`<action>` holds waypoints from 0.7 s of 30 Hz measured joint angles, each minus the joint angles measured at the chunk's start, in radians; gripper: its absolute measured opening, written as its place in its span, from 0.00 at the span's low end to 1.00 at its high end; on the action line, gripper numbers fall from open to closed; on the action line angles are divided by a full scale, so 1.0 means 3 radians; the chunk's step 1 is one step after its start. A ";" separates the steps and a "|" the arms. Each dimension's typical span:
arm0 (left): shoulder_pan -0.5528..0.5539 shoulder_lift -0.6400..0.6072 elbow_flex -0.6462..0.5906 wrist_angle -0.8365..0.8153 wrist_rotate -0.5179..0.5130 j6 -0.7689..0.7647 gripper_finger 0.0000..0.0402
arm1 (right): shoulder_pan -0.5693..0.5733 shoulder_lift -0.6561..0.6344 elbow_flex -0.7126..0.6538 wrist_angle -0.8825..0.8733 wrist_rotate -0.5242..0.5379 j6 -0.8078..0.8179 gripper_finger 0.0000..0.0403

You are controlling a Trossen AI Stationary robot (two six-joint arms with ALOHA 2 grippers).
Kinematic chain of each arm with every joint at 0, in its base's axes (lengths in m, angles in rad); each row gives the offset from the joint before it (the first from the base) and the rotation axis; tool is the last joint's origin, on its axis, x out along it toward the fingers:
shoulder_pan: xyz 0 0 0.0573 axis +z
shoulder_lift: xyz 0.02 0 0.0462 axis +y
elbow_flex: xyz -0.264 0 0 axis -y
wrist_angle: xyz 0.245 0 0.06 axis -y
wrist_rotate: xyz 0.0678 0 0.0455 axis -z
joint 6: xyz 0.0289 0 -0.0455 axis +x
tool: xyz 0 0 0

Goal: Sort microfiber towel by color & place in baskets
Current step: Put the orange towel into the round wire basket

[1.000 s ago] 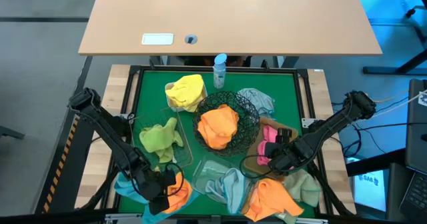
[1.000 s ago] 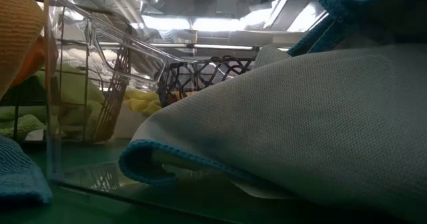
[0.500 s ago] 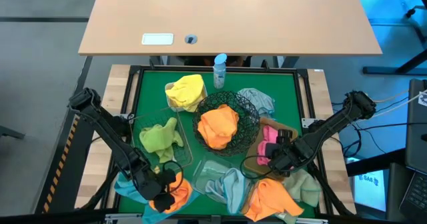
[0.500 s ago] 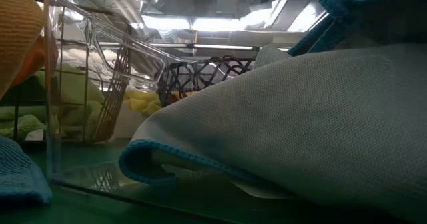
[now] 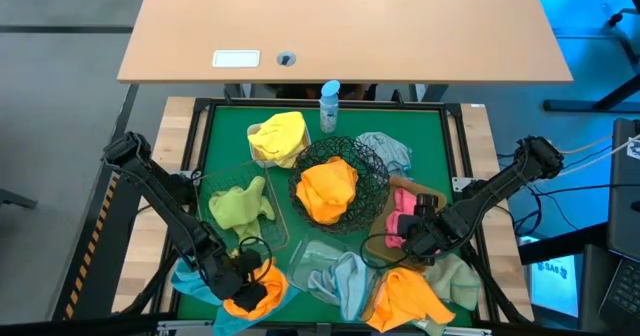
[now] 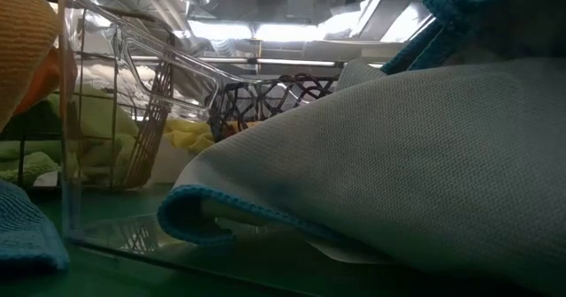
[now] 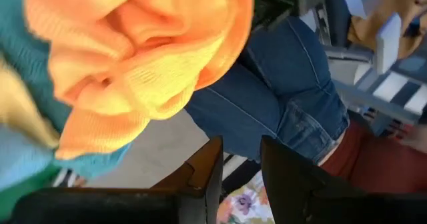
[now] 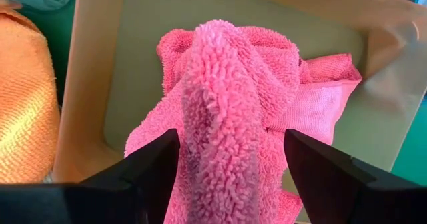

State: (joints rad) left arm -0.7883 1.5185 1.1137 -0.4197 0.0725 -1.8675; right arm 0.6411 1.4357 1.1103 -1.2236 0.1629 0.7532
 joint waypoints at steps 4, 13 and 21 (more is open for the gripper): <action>0.0000 0.0000 0.0000 -0.0058 0.0115 -0.0280 0.29 | 0.0000 0.0000 0.0000 0.0000 -0.0001 0.0000 0.67; -0.0016 0.0038 0.0005 -0.0046 0.0166 -0.0706 0.49 | 0.0000 0.0000 0.0000 0.0001 -0.0001 0.0000 0.67; -0.0070 0.0271 0.0005 -0.0029 0.0201 -0.0839 0.49 | 0.0000 0.0001 0.0000 0.0001 -0.0001 0.0000 0.67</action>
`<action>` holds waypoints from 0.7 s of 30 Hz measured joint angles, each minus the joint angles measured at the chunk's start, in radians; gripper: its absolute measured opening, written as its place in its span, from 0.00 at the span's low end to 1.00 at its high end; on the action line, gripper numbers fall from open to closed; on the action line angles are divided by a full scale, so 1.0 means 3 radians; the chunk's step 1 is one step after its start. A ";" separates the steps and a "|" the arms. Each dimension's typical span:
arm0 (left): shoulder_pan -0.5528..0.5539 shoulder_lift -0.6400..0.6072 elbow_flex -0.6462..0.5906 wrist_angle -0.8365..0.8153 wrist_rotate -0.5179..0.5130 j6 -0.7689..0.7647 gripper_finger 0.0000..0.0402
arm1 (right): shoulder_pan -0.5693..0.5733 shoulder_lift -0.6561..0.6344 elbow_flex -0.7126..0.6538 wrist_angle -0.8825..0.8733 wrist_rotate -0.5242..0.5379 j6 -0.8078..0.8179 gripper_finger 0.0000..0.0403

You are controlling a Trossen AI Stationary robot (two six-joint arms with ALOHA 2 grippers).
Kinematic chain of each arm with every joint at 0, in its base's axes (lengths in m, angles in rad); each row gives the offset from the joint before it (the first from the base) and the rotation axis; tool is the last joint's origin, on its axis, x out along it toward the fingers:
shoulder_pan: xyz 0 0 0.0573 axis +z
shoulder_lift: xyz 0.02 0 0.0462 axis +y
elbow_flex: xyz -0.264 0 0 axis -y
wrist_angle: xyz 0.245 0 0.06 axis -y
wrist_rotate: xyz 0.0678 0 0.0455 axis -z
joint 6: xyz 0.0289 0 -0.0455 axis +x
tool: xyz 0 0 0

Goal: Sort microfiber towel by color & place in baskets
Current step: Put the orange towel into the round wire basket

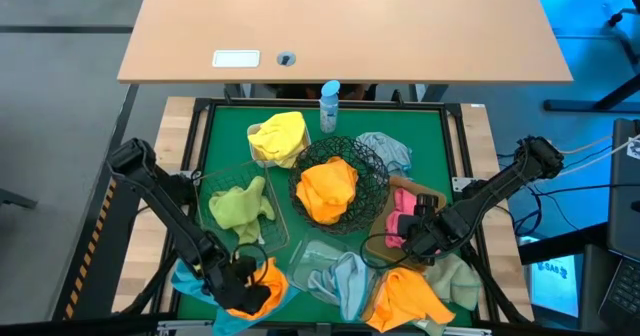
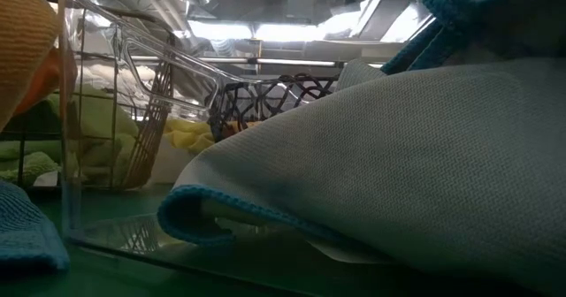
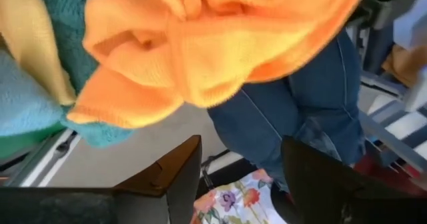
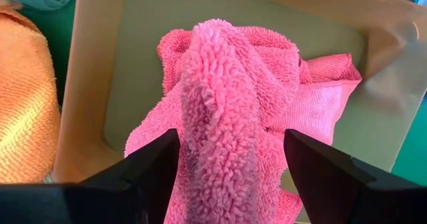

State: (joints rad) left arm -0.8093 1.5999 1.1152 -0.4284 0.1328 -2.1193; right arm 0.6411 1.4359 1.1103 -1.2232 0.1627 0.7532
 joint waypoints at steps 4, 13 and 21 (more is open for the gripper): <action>0.0004 0.0127 0.0000 0.0008 -0.0026 0.0001 0.49 | 0.0000 -0.0001 0.0000 0.0001 0.0000 0.0001 0.67; 0.0000 0.0397 0.0019 0.0025 -0.0284 0.0038 0.49 | 0.0000 0.0000 0.0001 -0.0001 0.0000 0.0001 0.67; 0.0017 0.0424 0.0002 -0.0033 -0.0770 0.0011 0.49 | 0.0000 -0.0001 0.0002 -0.0020 0.0000 0.0000 0.67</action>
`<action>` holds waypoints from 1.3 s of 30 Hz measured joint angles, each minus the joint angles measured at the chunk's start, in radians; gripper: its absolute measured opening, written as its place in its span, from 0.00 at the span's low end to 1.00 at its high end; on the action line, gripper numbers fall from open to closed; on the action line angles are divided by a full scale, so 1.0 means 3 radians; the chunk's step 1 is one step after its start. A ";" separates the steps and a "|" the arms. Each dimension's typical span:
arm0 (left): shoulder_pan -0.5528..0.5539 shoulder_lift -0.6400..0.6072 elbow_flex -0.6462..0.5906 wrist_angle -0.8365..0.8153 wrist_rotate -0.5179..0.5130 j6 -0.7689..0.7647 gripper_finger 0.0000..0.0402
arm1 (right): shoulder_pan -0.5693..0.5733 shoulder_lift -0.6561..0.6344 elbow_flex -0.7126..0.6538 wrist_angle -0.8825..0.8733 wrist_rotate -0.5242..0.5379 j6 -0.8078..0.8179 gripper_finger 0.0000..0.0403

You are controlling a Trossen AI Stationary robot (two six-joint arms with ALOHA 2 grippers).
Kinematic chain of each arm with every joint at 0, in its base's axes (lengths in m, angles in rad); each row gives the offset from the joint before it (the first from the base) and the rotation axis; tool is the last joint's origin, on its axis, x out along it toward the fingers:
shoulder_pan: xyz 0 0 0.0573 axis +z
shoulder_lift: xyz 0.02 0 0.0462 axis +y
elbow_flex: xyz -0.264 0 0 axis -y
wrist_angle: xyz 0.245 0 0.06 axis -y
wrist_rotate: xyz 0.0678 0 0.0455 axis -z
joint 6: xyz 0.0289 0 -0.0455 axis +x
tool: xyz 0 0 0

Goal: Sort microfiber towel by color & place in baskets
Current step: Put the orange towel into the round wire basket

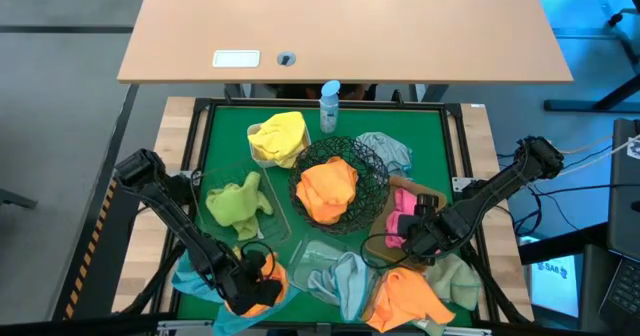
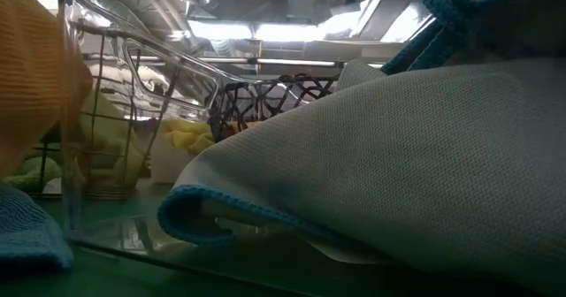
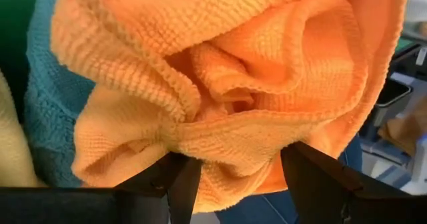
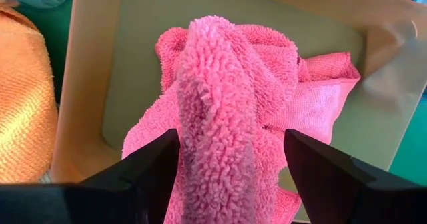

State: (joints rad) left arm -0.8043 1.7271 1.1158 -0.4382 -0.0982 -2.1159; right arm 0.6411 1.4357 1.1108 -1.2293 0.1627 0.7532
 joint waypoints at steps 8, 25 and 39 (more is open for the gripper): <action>0.0013 0.0004 -0.0004 -0.0065 -0.0153 0.0023 0.44 | 0.0000 0.0000 0.0001 -0.0001 0.0000 0.0000 0.67; 0.0013 -0.0186 -0.0013 -0.0023 -0.0141 0.0264 0.01 | 0.0000 -0.0027 0.0100 -0.0377 0.0011 -0.0006 0.67; 0.0013 -0.0768 -0.0013 0.0052 -0.0233 0.0582 0.01 | 0.0000 -0.0028 0.0640 -0.0636 0.0039 -0.0181 0.67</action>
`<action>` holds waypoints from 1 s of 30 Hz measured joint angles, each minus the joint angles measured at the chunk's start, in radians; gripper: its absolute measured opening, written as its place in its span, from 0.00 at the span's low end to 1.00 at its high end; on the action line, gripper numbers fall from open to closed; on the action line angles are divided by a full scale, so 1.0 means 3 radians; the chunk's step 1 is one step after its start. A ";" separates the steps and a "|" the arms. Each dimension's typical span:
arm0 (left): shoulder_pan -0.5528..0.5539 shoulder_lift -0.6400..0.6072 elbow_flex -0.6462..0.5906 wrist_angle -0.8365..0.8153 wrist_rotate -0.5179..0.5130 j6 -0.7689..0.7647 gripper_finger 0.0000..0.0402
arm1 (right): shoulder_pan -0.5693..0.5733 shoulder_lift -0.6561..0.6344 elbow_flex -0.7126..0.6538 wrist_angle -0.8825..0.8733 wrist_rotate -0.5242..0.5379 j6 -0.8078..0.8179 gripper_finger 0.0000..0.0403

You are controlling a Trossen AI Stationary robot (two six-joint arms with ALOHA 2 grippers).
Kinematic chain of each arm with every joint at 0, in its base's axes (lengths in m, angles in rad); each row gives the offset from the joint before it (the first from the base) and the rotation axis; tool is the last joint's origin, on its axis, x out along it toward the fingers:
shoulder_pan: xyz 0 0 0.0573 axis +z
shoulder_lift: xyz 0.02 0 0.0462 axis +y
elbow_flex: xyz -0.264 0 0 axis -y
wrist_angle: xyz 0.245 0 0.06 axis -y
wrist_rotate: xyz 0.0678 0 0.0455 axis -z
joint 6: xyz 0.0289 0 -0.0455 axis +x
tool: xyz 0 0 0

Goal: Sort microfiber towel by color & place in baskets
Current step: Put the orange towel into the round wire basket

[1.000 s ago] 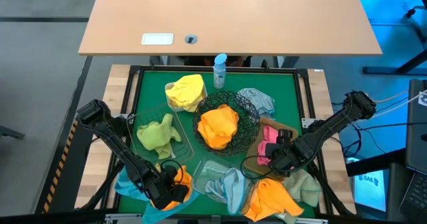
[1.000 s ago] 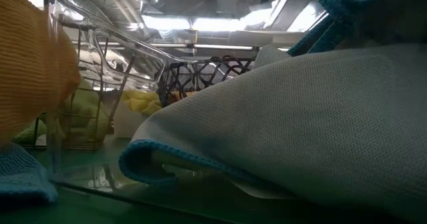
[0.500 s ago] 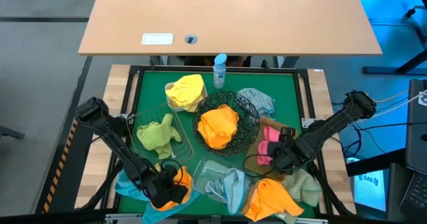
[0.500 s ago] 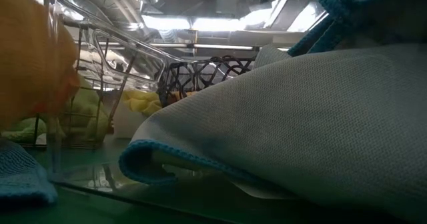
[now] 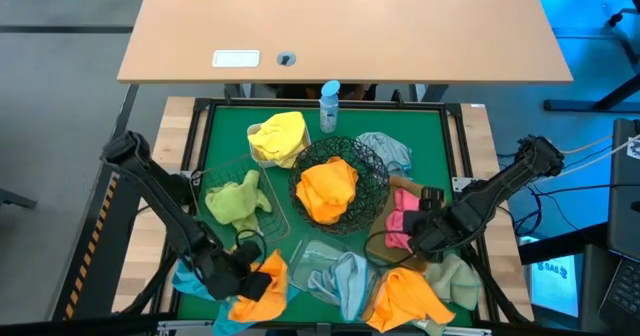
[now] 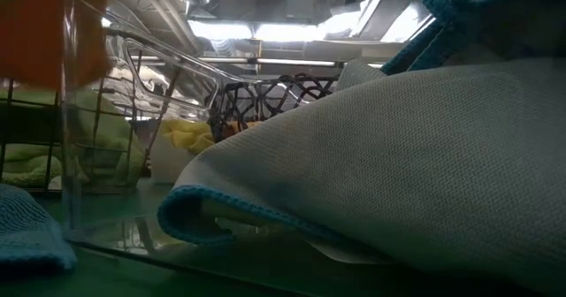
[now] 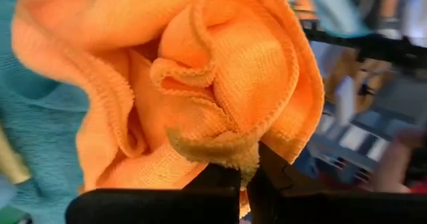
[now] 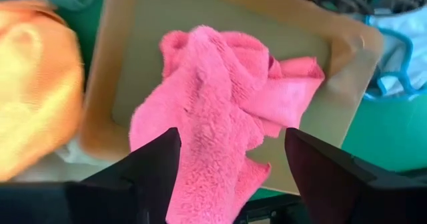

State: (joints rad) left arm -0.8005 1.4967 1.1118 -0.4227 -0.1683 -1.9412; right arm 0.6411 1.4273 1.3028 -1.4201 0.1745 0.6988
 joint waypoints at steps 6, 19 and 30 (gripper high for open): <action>0.0000 -0.0344 0.0004 0.0125 -0.0366 0.0292 0.01 | 0.0000 0.0001 0.0192 -0.0012 0.0067 -0.0140 0.67; 0.0403 -0.0825 0.0006 0.0626 -0.1352 0.1512 0.01 | 0.0000 0.0000 0.0476 -0.0004 0.0230 -0.0180 0.67; 0.1505 -0.0823 0.0009 0.1450 -0.1064 0.3435 0.01 | 0.0003 0.0001 0.0488 0.0248 -0.0478 -0.0145 0.67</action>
State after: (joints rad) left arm -0.3491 1.2499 1.1145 0.0123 -0.4876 -0.9107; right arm 0.6418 1.4277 1.4493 -1.3457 0.0311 0.6553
